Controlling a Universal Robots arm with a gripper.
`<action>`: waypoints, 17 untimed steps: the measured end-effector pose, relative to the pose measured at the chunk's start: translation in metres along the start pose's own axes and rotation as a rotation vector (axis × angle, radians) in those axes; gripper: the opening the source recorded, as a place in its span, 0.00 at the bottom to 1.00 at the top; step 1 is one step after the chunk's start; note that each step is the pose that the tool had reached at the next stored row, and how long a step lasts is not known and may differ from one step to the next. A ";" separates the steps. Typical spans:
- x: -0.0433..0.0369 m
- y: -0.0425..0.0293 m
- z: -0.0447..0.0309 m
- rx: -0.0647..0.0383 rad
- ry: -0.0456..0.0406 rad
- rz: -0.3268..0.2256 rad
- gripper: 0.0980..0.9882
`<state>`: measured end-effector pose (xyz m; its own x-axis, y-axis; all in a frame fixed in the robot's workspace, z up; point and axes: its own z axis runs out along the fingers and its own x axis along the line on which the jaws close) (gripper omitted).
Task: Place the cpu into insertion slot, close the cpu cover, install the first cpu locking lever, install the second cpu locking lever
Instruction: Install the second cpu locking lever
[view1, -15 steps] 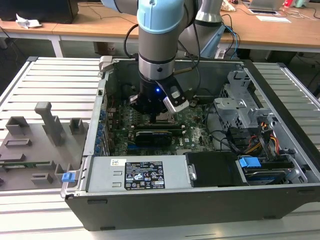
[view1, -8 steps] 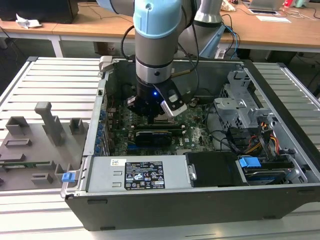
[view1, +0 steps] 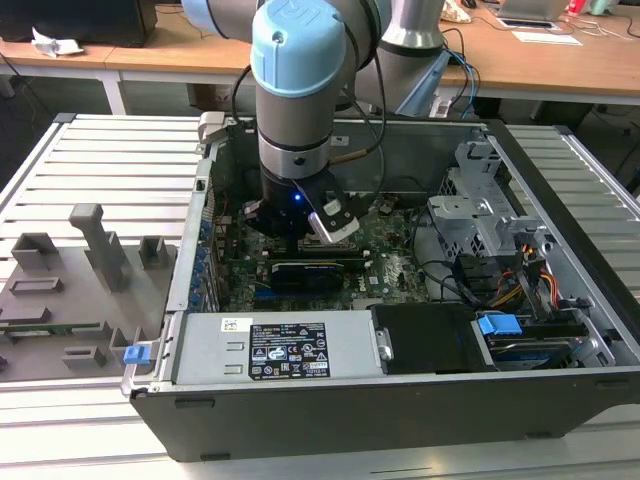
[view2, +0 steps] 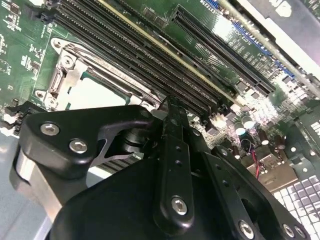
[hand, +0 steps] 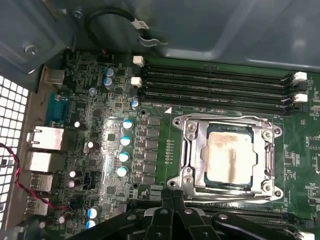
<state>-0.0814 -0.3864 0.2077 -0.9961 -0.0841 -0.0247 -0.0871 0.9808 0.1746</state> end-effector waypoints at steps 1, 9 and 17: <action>0.0000 -0.0001 0.0010 -0.002 -0.0003 0.000 0.01; 0.0001 -0.0009 0.0061 -0.024 -0.0023 0.000 0.01; 0.0007 0.0003 0.0101 -0.045 -0.0041 0.000 0.01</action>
<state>-0.0820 -0.3845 0.1978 -0.9961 -0.0829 -0.0287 -0.0872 0.9719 0.2188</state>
